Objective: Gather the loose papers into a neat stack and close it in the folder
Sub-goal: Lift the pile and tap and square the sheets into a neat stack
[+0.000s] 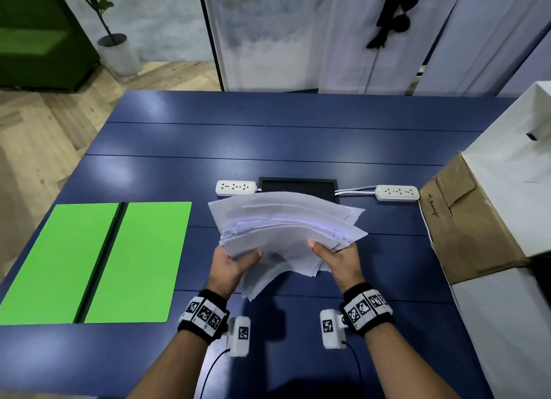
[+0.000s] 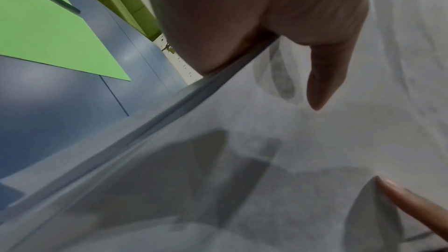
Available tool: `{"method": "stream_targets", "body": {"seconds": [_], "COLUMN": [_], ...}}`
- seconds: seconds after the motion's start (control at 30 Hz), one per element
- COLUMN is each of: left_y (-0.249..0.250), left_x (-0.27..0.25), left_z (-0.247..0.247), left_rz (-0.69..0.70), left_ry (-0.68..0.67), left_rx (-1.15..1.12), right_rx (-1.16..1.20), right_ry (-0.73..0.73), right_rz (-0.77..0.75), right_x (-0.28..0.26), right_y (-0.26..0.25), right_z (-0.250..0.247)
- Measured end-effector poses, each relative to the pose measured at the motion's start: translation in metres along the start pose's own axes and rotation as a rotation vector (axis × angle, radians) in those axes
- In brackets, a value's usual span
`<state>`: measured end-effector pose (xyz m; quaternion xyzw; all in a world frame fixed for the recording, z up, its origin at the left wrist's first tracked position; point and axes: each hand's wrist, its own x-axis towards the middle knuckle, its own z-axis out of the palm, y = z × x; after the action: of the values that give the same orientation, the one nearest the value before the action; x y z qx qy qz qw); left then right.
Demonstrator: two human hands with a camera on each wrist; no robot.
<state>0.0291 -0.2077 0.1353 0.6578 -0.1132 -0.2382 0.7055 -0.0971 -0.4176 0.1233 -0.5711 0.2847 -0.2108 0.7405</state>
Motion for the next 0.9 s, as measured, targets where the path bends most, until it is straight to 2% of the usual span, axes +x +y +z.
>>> {"method": "stream_targets", "body": {"seconds": [0.17,0.37,0.47,0.63,0.8,0.9], "left_y": [0.019,0.069,0.079,0.074,0.079,0.086], "left_x": [-0.007,-0.013,-0.010,-0.004,-0.012,-0.009], "left_z": [0.007,0.028,0.038,0.037,0.037,0.039], "left_rz": [0.100,0.352,0.314,0.242,0.295,0.160], "left_ry": [0.042,0.263,0.356,0.412,0.389,0.404], "left_rx": [-0.084,-0.149,-0.122,-0.089,0.021,-0.022], "right_rx": [-0.005,-0.005,0.015,0.013,0.023,0.029], "right_ry": [0.041,0.030,0.019,-0.017,-0.039,-0.044], "right_rz": [-0.082,-0.106,-0.109,-0.119,-0.107,-0.105], "right_x": [-0.005,-0.012,-0.015,-0.014,-0.015,-0.015], "right_y": [-0.007,-0.013,-0.015,-0.013,-0.014,-0.012], "right_z": [0.007,0.007,0.006,0.002,-0.002,-0.002]}}
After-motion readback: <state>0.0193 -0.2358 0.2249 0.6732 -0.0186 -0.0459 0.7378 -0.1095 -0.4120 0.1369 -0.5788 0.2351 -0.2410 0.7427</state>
